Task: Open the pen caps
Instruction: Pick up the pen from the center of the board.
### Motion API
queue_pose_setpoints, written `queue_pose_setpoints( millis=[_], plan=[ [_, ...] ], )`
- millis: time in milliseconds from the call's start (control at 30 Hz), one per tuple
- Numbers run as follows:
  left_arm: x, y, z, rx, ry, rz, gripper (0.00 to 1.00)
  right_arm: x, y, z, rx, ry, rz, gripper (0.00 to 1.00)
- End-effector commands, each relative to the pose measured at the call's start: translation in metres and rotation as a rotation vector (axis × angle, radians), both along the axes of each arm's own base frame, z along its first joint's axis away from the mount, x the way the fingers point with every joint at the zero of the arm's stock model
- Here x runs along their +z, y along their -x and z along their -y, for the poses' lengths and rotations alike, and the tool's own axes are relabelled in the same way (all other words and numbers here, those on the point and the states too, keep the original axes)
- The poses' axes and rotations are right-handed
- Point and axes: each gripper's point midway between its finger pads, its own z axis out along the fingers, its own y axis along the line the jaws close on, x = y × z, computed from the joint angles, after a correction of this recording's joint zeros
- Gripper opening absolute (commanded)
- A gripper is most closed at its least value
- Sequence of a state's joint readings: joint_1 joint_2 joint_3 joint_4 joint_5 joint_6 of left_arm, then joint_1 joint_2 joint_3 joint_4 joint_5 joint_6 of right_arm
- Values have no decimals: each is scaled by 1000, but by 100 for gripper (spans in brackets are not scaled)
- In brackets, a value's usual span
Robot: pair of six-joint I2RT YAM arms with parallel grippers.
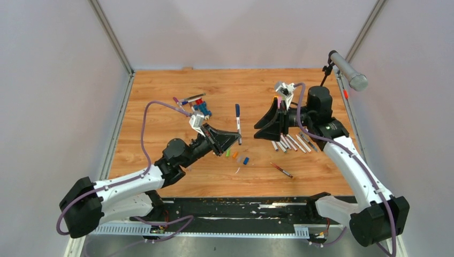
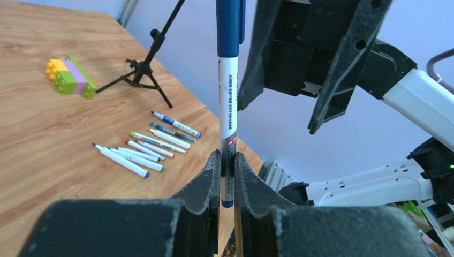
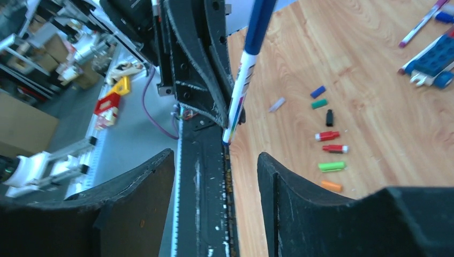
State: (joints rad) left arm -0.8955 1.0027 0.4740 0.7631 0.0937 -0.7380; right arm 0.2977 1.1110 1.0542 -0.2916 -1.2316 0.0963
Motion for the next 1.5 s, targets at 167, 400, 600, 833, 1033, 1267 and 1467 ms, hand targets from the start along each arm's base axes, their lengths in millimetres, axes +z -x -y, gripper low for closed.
queue_pose_setpoints(
  millis=[167,400,600,833,1033,1267,1467],
  plan=[
    [28,3,20,34,81,58,0,5,-6,-7,-21,-89,-176,59],
    [30,10,38,5,92,48,0,-4,-9,-9,-45,-91,-196,56],
    [29,13,48,-16,110,37,0,-10,-11,-12,-48,-87,-213,50],
    [26,15,55,-28,113,28,0,-14,-8,-15,-35,-91,-219,29],
    [25,17,57,-41,108,27,10,-15,-6,-15,-17,-91,-192,0],
    [19,28,41,-52,75,60,80,-22,1,-11,7,-50,-85,0],
    [21,18,11,37,44,42,98,-36,17,-7,89,-48,-14,0]
  ],
)
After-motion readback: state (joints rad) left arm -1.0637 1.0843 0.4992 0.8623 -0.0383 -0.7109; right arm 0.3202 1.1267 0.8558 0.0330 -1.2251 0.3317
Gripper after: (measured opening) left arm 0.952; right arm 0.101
